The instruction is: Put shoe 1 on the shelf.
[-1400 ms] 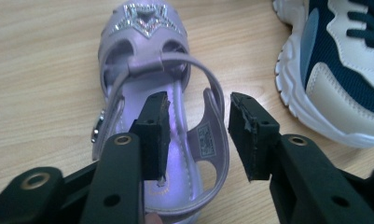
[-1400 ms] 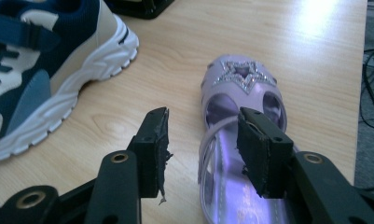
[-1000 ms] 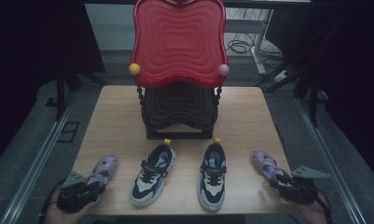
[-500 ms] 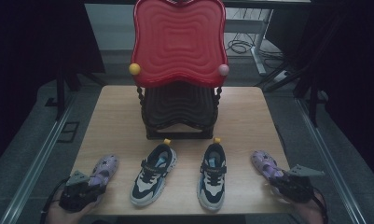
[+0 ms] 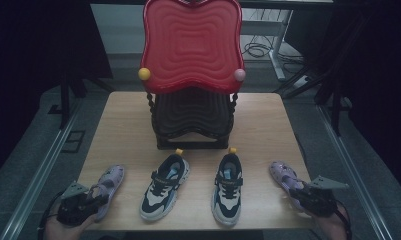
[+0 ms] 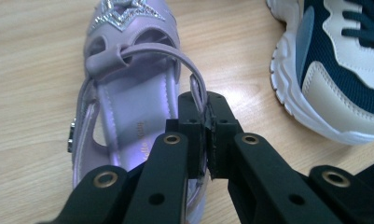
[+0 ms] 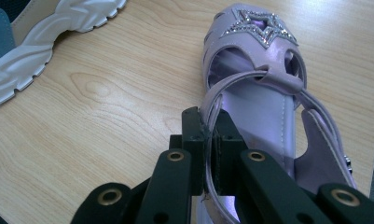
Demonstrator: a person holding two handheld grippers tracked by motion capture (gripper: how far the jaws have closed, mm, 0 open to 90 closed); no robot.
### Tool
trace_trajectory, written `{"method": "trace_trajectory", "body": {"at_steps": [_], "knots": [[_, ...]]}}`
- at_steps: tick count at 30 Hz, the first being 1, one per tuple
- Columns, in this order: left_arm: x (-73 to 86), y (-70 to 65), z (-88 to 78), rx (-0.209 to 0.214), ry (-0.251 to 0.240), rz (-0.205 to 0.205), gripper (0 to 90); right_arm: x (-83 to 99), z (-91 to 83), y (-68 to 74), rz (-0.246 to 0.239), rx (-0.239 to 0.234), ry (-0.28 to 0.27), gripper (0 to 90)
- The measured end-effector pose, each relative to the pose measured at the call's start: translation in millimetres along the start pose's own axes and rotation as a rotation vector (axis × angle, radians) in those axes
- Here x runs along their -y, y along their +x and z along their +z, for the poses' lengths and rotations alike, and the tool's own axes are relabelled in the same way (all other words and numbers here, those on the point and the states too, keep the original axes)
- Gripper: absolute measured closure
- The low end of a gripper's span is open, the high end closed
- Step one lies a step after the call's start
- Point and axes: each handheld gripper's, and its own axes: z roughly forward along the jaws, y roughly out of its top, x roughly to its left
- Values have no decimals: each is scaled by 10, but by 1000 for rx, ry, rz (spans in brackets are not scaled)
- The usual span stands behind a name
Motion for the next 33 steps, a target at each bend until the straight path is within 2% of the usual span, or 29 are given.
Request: {"method": "trace_trajectory", "body": {"at_steps": [3,7,12,14,18,23,28,33], "knots": [[-15,25,-35,-5,-14,-7,866,-1,-24,-15,7,2,-14,862],[-44,41,-83,14,-50,-21,866,-12,-76,-40,13,-3,-43,862],[-117,20,-148,12,-86,-17,865,-48,-155,-43,28,6,-98,863],[-149,13,-175,24,-107,-16,865,-71,-187,-32,30,4,-124,862],[-220,-14,-195,50,-157,-20,865,-146,-218,19,29,-36,-179,862],[-318,-87,-190,65,-211,-5,866,-281,-238,127,-15,-66,-226,862],[-406,-139,-168,94,-226,7,865,-374,-238,175,-27,-75,-260,862],[-485,-190,-125,111,-228,22,865,-424,-207,179,-14,-94,-283,862]]}}
